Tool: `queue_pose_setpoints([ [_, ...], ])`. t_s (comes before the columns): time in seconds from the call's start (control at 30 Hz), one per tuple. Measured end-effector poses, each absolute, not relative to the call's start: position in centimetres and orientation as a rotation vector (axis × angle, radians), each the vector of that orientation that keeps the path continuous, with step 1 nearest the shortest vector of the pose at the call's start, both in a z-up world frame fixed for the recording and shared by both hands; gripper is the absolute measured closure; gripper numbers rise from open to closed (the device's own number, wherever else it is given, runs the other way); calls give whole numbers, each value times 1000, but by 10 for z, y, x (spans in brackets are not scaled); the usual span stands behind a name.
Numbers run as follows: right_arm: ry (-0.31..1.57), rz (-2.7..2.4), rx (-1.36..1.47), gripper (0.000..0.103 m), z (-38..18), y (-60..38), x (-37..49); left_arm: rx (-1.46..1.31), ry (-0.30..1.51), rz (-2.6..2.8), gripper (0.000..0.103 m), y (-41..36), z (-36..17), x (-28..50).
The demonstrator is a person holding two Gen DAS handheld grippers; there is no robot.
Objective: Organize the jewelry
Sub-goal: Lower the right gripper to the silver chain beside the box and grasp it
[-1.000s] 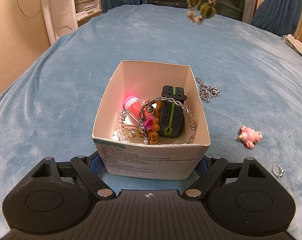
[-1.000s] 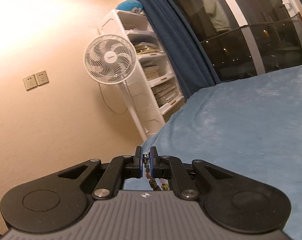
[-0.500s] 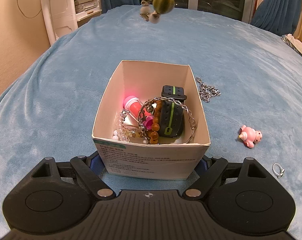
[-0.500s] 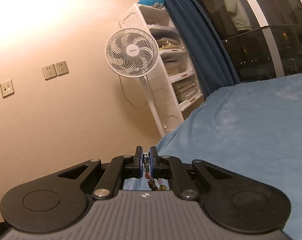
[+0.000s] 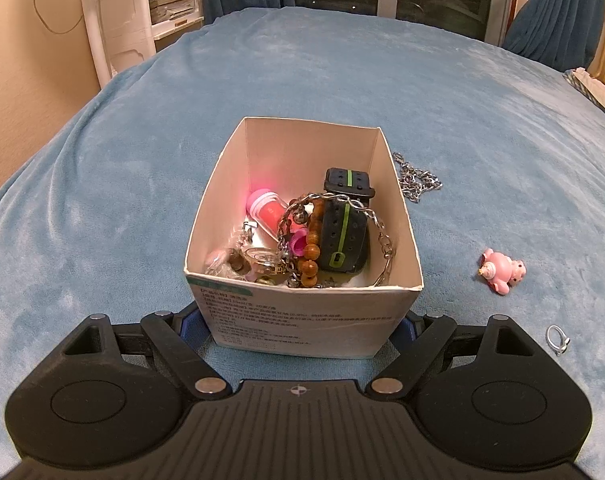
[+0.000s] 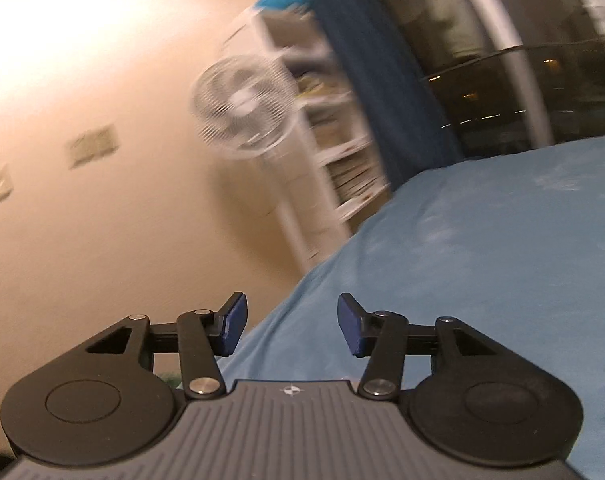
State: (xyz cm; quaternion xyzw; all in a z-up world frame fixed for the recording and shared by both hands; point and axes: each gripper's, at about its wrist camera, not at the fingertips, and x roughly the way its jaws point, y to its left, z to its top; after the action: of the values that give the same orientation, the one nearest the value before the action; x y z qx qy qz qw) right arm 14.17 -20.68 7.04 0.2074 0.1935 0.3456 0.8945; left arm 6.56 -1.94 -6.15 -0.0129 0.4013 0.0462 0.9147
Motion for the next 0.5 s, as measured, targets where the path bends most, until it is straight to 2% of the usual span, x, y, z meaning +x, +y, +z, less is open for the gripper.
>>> queue_pose_setpoints([
  [0.13, 406, 472, 505, 0, 61, -243, 155, -28, 826, 94, 43, -19, -59, 66],
  [0.3, 521, 296, 555, 0, 32, -270, 175, -28, 826, 95, 43, -17, -60, 66],
  [0.5, 633, 276, 350, 0, 8, -241, 189, -28, 828, 94, 43, -17, -61, 65],
])
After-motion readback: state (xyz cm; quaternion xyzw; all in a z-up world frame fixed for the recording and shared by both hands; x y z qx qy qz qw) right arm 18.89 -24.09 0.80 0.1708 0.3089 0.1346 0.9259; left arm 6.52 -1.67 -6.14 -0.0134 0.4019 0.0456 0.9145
